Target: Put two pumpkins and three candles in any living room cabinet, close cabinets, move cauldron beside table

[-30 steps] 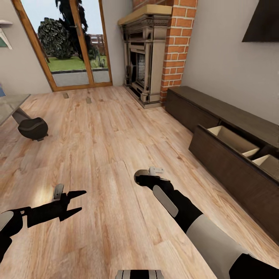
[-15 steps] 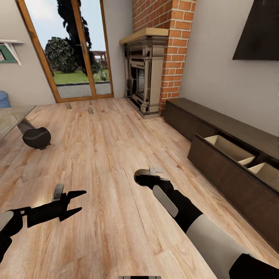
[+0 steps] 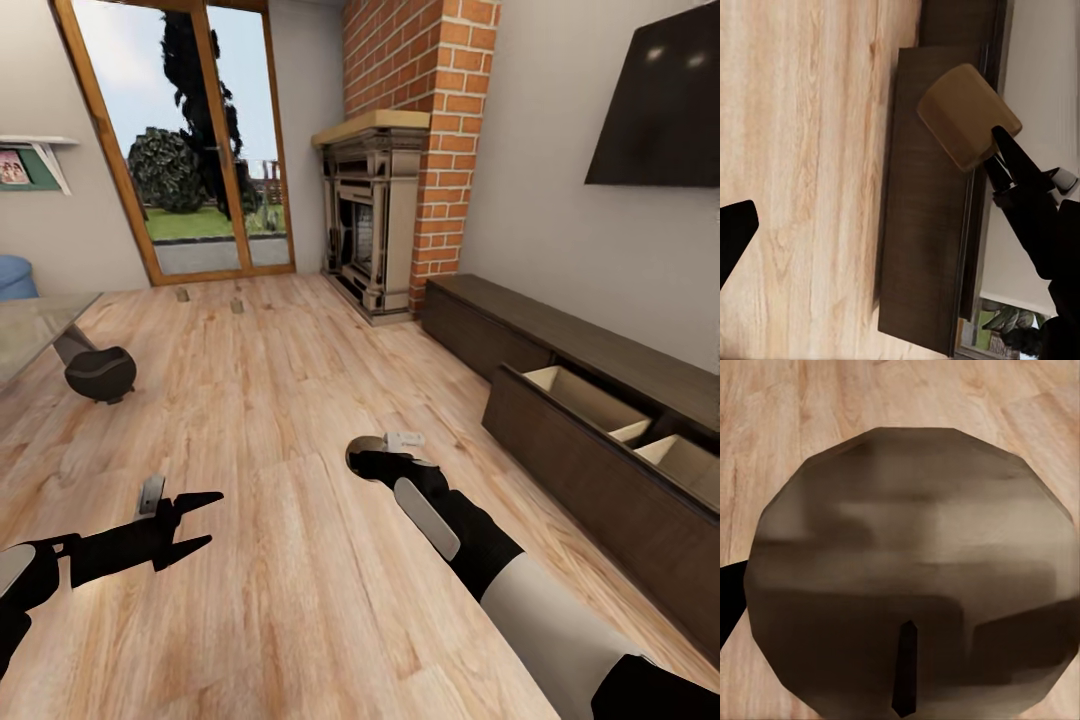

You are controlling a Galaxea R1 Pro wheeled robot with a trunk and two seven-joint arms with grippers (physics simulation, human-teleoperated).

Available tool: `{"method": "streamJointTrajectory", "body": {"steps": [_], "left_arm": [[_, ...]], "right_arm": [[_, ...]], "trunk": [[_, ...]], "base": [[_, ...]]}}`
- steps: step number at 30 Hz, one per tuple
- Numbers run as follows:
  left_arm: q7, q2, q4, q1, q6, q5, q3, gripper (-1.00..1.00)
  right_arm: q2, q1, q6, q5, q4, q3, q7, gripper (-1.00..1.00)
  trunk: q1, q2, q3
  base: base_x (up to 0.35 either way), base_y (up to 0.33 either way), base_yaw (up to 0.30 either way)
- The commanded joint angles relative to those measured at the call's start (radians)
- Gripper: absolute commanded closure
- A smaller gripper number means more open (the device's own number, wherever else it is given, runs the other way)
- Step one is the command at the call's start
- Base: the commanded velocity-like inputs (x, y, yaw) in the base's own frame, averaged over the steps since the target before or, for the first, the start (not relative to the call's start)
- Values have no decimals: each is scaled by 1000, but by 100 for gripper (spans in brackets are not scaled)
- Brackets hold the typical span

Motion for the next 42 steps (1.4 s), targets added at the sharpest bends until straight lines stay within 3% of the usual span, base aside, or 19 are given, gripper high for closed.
{"method": "streamJointTrajectory", "body": {"steps": [1,15,28,42], "left_arm": [[10,0,-1,0,3,10,1,-100],[10,-1,-1,0,3,10,1,-100],[10,-1,0,0,3,10,1,-100],[11,0,0,0,3,10,1,-100]], "right_arm": [[0,-1,1,-10,-2,2,-10,100],[-1,-1,-28,-8,3,3,-8,100],[0,-1,-29,-7,5,4,-8,100],[0,-1,-29,1,5,5,-9,100]], "trunk": [[-1,0,3],[-7,3,69],[-55,91,131],[-55,91,144]], "base": [[0,0,0],[0,0,0],[0,0,35],[100,-8,100]]}}
